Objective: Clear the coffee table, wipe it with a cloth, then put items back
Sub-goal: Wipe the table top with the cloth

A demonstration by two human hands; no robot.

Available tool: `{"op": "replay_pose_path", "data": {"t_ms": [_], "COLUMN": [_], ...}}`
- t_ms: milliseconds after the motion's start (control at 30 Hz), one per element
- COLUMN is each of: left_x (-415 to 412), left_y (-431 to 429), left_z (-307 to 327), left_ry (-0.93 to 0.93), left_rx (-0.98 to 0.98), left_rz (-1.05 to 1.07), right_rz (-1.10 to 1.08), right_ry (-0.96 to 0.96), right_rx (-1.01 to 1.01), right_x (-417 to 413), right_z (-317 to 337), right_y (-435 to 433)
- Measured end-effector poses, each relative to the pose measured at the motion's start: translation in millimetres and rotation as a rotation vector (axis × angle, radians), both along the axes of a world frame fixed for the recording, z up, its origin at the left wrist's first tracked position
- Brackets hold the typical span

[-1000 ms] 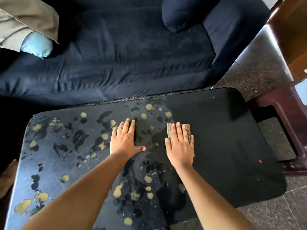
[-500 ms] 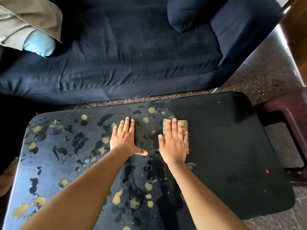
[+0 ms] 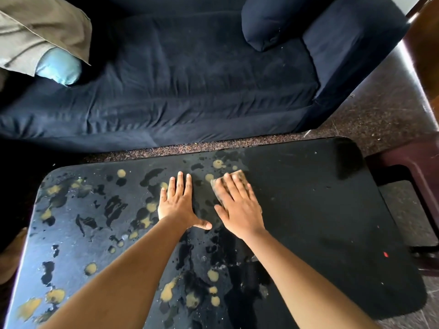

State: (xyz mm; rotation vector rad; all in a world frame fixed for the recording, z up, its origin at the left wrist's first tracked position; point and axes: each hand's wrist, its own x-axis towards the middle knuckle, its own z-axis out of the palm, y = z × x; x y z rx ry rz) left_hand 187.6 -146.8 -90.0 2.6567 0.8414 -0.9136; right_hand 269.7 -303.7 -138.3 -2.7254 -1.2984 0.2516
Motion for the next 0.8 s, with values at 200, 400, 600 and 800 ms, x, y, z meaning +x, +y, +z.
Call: {"op": "replay_pose_path", "data": {"t_ms": [200,400,600,800], "left_x": [5,7,8,11], "left_y": [1,2,2,1], "left_z": [1,0,2,3], "left_ry": [0.027,0.043,0.048,0.058], "left_rx": [-0.005,-0.010,-0.013,-0.002], "left_rz": [-0.007,0.000,-0.007,-0.007], "right_rz": [-0.276,-0.159,-0.224,-0.317], "right_ry": [-0.069,0.023,-0.031,0.048], "right_rx": [-0.060,0.011,-0.024,0.020], "right_x": [31,9,31,30], "right_z": [0,3,-1,2], "right_y": [-21,31,-2,47]}}
